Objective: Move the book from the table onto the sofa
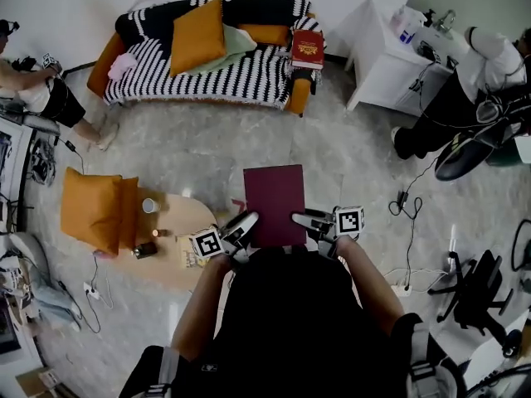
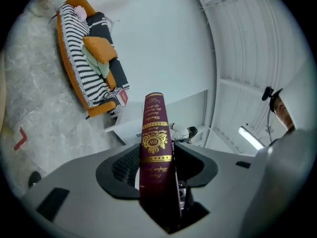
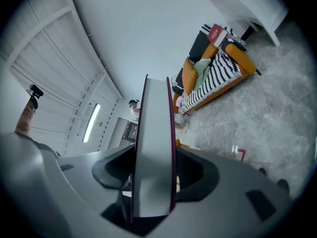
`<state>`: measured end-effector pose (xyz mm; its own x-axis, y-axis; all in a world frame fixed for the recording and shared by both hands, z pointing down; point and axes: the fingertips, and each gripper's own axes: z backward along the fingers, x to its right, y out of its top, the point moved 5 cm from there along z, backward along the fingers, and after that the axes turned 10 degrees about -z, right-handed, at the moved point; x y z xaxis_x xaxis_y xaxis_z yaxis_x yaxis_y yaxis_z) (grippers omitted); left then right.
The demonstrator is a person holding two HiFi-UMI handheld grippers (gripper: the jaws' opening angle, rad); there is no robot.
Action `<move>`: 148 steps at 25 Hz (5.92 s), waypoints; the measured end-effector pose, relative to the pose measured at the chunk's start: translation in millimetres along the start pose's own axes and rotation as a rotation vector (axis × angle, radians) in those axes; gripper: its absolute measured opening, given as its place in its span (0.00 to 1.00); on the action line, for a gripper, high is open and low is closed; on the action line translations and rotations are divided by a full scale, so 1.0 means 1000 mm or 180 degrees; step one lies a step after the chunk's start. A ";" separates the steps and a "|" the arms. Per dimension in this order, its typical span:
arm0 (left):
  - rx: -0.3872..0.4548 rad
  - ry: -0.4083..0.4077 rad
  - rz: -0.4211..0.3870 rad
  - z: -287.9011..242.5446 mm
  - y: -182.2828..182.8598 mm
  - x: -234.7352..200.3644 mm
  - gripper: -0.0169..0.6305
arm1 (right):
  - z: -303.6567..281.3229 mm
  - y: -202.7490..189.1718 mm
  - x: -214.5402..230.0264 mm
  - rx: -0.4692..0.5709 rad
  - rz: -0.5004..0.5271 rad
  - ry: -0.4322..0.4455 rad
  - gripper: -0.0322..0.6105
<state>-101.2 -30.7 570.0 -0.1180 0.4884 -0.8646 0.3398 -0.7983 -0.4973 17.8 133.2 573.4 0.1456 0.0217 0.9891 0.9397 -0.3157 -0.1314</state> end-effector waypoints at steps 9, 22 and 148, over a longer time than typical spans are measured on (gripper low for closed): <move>-0.0270 -0.0149 -0.0182 -0.012 0.045 -0.019 0.36 | -0.022 0.006 0.005 0.0466 -0.0078 -0.0180 0.43; -0.0192 -0.0041 -0.0061 -0.031 0.064 -0.034 0.36 | -0.033 0.049 0.012 0.0379 -0.0062 -0.0187 0.43; -0.0816 0.0409 -0.0019 -0.645 0.435 -0.258 0.36 | 0.001 0.778 0.167 0.0425 -0.0318 -0.0640 0.49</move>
<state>678.3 -276.3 623.0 -0.0071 0.5466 -0.8374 0.5661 -0.6881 -0.4539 773.7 -108.1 635.9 0.0962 0.2388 0.9663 0.9831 -0.1748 -0.0546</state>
